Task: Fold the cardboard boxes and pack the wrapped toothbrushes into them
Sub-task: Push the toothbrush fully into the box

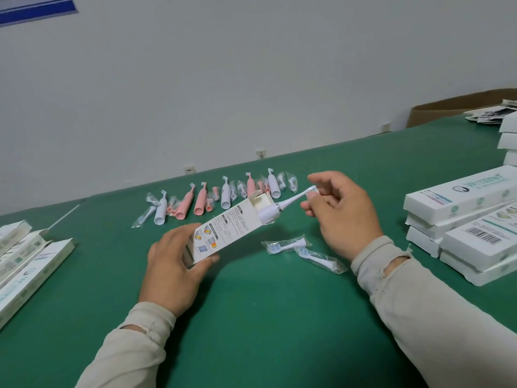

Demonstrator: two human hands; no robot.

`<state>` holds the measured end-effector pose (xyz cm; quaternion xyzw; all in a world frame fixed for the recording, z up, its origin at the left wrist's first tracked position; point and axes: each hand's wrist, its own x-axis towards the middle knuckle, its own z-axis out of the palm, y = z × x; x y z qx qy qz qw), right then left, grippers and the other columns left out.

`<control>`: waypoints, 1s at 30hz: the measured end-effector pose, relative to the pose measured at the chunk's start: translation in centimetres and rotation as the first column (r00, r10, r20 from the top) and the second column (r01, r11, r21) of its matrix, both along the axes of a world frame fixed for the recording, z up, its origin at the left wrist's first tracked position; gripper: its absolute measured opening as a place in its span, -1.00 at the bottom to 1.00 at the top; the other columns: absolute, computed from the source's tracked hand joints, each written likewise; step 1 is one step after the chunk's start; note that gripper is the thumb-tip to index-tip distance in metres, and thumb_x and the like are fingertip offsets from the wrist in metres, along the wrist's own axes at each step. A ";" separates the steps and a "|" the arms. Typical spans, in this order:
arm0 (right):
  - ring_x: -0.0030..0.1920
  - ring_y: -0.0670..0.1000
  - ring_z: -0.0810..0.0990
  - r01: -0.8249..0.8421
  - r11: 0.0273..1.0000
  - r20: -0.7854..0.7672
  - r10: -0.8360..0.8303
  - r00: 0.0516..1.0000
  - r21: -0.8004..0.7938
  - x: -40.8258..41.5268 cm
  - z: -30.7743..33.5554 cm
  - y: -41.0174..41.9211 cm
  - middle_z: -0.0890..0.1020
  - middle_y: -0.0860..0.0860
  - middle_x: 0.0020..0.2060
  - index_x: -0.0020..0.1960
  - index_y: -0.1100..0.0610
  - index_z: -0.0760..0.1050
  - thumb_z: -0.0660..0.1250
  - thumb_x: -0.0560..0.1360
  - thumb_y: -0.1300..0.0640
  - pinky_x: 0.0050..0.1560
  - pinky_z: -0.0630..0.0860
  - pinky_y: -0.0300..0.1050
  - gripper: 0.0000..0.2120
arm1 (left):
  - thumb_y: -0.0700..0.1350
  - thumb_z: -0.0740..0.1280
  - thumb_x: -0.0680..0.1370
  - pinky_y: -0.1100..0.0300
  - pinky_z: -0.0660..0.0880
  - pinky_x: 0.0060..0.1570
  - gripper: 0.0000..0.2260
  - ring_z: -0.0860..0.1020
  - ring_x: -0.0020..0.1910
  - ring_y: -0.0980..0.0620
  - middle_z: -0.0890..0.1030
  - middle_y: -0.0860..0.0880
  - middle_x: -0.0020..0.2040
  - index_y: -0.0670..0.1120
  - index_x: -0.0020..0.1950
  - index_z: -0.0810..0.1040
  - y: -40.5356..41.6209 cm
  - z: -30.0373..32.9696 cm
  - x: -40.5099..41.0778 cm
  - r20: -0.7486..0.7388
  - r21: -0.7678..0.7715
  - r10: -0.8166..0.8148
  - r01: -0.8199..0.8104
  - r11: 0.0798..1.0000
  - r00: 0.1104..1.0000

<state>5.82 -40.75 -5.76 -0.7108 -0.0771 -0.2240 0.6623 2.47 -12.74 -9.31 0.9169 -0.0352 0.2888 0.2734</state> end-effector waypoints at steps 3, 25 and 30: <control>-0.23 -0.23 0.61 -0.046 0.991 0.029 0.050 0.998 -0.123 -0.4 0.0 0.3 0.62 -0.18 -0.22 0.00 -0.16 0.60 0.40 0.53 0.27 -0.13 0.52 -0.39 -0.70 | -0.10 0.58 0.39 0.17 0.23 0.22 -0.48 0.42 0.21 -0.03 0.50 0.14 0.18 0.11 0.30 0.53 0.1 0.1 0.0 0.002 -0.004 -0.006 0.006 1.000 1.000; 0.25 -0.17 0.48 -0.313 0.917 -0.118 0.292 0.949 -0.248 -1.7 -0.2 1.8 0.42 -0.24 0.30 -0.05 -0.25 0.62 0.35 0.53 0.20 0.29 0.35 -0.23 -0.69 | -0.09 0.56 0.41 0.10 0.30 0.23 -0.48 0.43 0.21 -0.04 0.54 0.12 0.16 0.16 0.31 0.50 -0.4 0.1 -0.1 0.001 -0.055 -0.090 0.090 0.994 0.996; 0.24 -0.18 0.52 -0.375 0.892 -0.148 0.347 0.926 -0.254 -2.1 -0.2 2.2 0.44 -0.18 0.33 0.05 -0.20 0.61 0.37 0.51 0.26 0.34 0.44 -0.10 -0.66 | -0.09 0.58 0.40 -0.02 0.40 0.25 -0.48 0.47 0.17 -0.05 0.56 0.09 0.14 0.11 0.32 0.52 -0.3 0.2 -0.2 -0.015 -0.058 -0.077 0.076 0.995 0.997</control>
